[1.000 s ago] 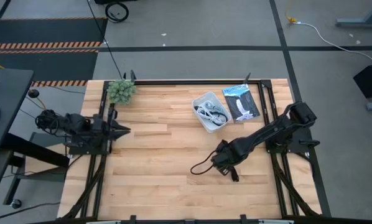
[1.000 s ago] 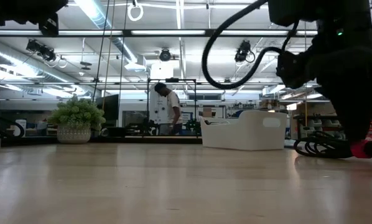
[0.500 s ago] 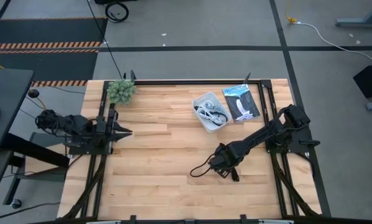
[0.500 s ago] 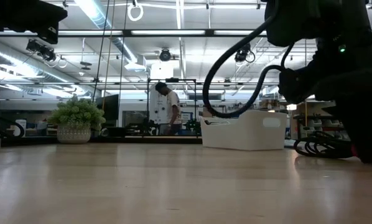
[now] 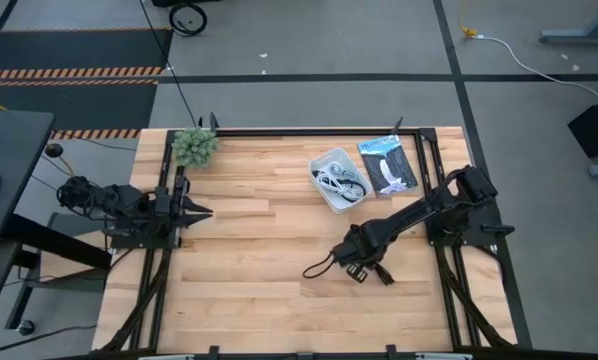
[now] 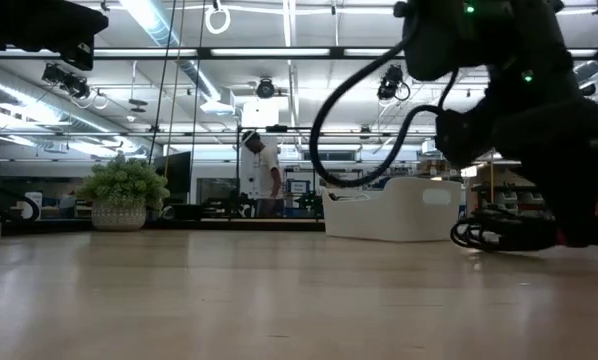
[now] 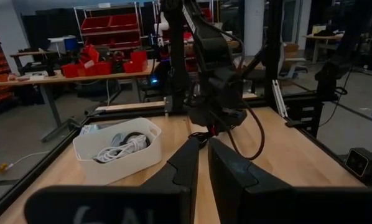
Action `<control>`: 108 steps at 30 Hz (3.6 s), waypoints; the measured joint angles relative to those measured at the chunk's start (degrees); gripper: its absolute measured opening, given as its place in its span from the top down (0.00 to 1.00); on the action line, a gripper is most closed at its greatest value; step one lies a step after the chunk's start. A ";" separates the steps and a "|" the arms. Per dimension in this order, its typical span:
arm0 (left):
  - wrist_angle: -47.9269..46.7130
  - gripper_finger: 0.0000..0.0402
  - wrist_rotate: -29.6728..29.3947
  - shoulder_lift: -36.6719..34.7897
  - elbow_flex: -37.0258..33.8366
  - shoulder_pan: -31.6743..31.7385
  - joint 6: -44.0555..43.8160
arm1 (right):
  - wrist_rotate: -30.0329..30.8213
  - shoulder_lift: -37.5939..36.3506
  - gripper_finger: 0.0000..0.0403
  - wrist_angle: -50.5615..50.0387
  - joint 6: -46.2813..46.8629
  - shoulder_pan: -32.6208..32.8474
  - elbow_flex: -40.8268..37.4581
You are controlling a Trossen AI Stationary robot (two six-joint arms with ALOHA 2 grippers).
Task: Pick and place USB-C Cables
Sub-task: Put the black charger cable into the white bin, then return to Home Position
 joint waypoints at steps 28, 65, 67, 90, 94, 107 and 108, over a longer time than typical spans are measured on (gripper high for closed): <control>0.03 0.89 0.00 0.00 0.00 0.00 0.03 | 14.95 0.26 0.82 -17.17 -30.29 -25.69 29.83; 0.03 0.89 0.00 -0.02 0.00 0.00 0.02 | 12.97 0.17 0.81 0.61 -44.17 -41.81 16.77; 0.03 0.89 -0.01 -0.02 0.00 0.00 0.04 | 13.03 0.17 0.80 0.59 -43.30 -42.27 15.91; 0.03 0.89 0.00 -0.02 0.00 -0.02 0.02 | 12.16 0.26 0.61 -4.72 -41.63 -41.95 23.66; 0.03 0.89 0.00 -0.02 0.00 -0.01 0.02 | 12.20 0.26 0.61 -3.62 -41.50 -41.30 22.81; 0.03 0.89 0.00 0.00 0.00 0.00 0.04 | 3.99 -1.60 0.61 -3.66 -41.12 -36.50 20.45; 0.03 0.89 -0.02 -0.01 0.00 0.00 0.02 | 3.75 -2.37 0.61 -4.96 -41.22 -35.85 20.45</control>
